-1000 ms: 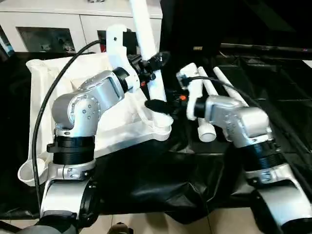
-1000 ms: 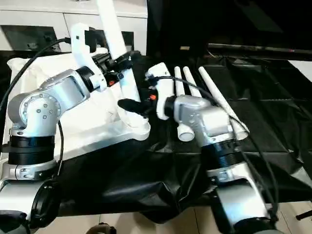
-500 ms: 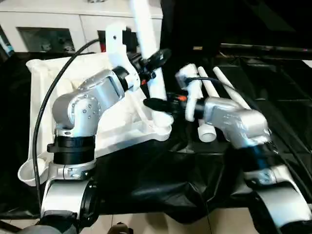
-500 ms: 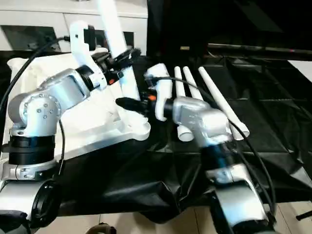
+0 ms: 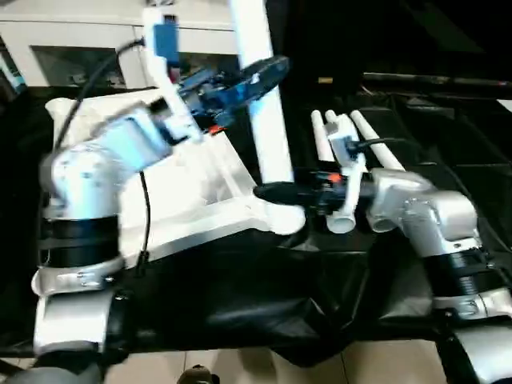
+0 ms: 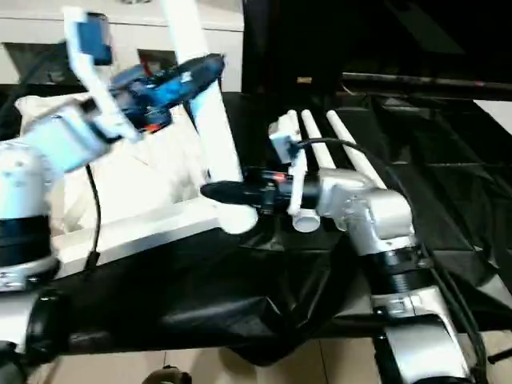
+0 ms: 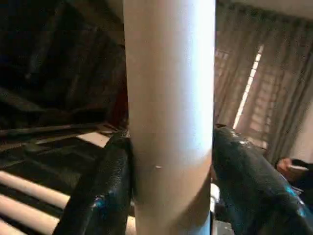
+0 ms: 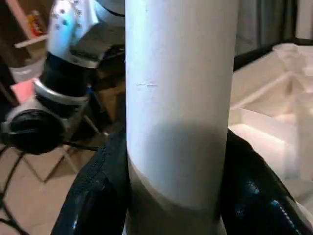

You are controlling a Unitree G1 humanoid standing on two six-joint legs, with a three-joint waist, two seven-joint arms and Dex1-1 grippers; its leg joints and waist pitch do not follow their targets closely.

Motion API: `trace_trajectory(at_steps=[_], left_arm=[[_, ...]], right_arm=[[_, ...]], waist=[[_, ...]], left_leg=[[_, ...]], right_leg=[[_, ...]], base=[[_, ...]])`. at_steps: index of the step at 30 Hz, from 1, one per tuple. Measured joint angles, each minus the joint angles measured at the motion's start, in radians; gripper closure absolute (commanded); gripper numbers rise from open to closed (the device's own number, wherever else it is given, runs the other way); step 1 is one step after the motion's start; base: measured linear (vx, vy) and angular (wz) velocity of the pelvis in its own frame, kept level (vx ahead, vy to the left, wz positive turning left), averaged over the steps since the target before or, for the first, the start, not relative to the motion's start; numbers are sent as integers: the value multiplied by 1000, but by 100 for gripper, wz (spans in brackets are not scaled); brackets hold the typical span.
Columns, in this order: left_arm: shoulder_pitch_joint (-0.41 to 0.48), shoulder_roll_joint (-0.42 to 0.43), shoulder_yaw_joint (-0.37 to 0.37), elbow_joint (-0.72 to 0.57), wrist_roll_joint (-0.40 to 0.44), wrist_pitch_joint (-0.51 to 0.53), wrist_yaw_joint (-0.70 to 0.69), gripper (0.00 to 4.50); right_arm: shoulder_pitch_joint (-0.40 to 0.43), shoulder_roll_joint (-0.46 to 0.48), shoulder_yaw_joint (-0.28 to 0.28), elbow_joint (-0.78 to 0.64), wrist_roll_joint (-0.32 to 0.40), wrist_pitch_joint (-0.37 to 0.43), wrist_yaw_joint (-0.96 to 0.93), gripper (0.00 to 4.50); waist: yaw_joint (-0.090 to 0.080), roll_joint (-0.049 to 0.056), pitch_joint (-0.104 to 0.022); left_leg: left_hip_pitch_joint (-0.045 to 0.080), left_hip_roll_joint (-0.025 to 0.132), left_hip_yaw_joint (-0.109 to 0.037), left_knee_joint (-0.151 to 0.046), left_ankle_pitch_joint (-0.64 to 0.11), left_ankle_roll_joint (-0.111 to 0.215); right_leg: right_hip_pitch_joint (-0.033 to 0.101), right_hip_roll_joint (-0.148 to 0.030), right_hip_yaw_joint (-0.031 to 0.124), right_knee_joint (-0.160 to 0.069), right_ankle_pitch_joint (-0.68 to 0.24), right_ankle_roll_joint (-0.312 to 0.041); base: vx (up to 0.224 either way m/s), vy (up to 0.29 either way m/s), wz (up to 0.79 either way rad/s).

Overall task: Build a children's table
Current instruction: Pick table leg

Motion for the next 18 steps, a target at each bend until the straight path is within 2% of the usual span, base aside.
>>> trace_trajectory(at_steps=[3, 6, 15, 18], left_arm=[[2, 4, -15, 0, 4, -2, -8, 227], [6, 0, -24, 0, 8, -14, -17, 259], [13, -18, -24, 0, 8, -15, -16, 269], [13, -25, -18, 0, 8, -37, -5, 270]], right_arm=[[7, -10, 3, -8, 0, 0, 8, 258], [8, -15, 9, -12, -1, 0, 8, 258], [18, -22, 12, -21, -4, -3, 5, 258], [17, -10, 13, -18, -36, -53, -13, 258]], waist=[[2, 0, 0], [2, 1, 0], [1, 1, 0], [1, 1, 0]], left_leg=[[0, 0, 0, 0, 0, 0], [0, 0, 0, 0, 0, 0], [0, 0, 0, 0, 0, 0], [0, 0, 0, 0, 0, 0]], right_leg=[[0, 0, 0, 0, 0, 0], [0, 0, 0, 0, 0, 0], [0, 0, 0, 0, 0, 0], [0, 0, 0, 0, 0, 0]], base=[[0, 0, 0], [0, 0, 0], [0, 0, 0], [0, 0, 0]])
